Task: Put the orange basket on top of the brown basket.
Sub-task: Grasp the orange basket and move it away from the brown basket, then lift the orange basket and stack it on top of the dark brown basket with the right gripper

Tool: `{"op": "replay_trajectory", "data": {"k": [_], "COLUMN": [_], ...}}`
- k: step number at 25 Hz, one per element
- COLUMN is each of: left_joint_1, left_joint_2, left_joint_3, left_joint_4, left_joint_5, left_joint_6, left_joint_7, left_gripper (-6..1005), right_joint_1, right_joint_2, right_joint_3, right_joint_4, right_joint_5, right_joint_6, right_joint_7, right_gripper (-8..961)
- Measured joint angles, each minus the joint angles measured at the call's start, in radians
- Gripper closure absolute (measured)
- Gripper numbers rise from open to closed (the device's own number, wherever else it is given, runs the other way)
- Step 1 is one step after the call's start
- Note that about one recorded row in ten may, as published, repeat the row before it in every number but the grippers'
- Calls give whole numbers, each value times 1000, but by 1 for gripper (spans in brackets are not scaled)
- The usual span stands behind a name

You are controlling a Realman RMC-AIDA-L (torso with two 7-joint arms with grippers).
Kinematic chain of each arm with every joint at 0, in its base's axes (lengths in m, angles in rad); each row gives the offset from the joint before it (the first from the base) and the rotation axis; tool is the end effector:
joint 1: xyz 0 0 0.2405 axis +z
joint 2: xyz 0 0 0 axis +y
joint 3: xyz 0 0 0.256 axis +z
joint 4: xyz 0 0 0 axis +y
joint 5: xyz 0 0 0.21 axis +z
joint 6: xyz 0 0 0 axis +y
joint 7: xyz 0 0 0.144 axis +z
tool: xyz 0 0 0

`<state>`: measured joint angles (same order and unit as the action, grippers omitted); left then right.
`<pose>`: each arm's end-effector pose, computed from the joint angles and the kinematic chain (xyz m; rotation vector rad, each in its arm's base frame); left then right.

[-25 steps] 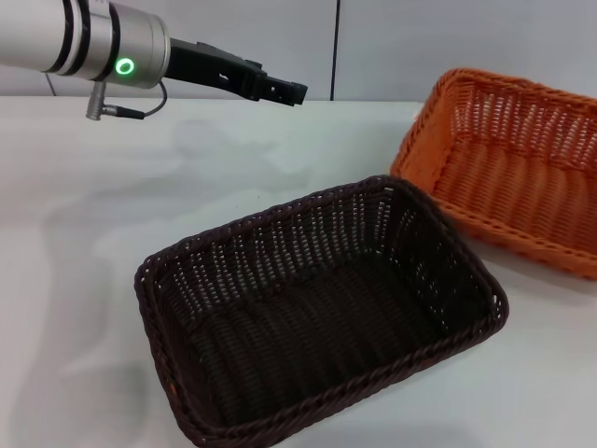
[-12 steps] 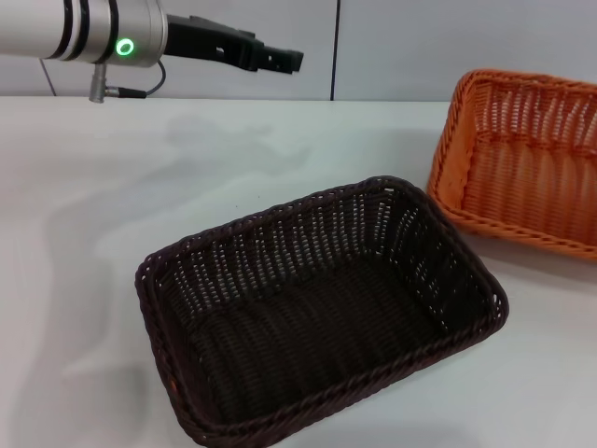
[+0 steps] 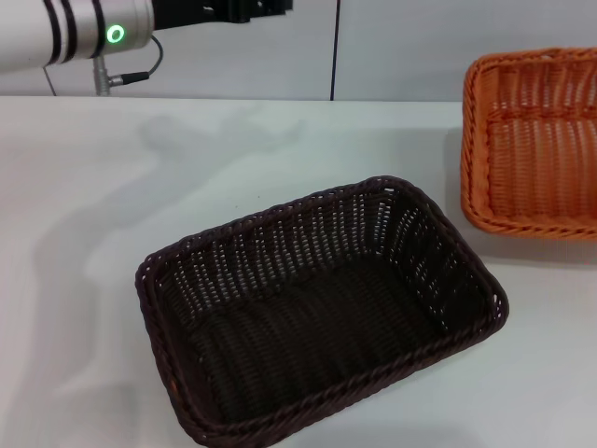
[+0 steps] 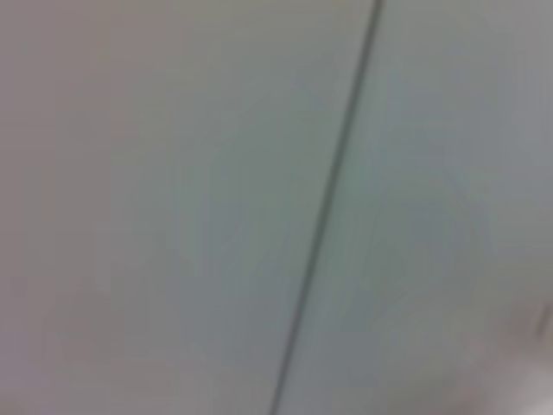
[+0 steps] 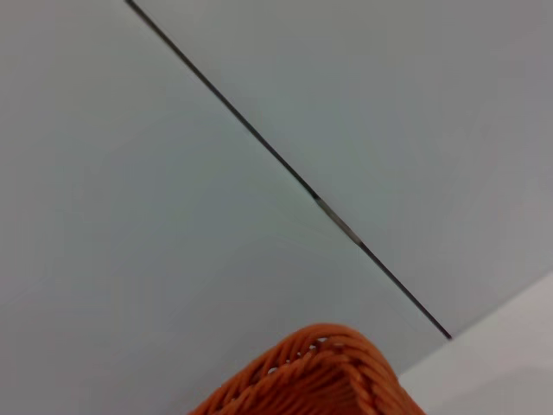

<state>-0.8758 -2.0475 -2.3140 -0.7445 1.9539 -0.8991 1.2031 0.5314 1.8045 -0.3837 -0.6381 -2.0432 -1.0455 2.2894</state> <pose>-0.1472 0.4849 0.0439 -2.2376 -0.8063 -0.6726 0.3721 0.3913 0.1911 -1.4988 1.5194 0.8158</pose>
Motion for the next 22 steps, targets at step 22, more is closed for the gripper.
{"op": "replay_trajectory", "data": {"k": [22], "left_joint_1": [88], "left_joint_2": [-3], "left_joint_3": [-1], "left_joint_4": [31], "left_joint_5": [-244], "left_joint_6": [99], "left_joint_7": [160], "left_gripper": [134], "right_joint_1": [-18], "right_joint_2": [56], "right_joint_3": [5], "right_joint_4": [-1], "right_joint_5": [480], "right_joint_6": [-74], "right_joint_7": [-220], "right_gripper": [700]}}
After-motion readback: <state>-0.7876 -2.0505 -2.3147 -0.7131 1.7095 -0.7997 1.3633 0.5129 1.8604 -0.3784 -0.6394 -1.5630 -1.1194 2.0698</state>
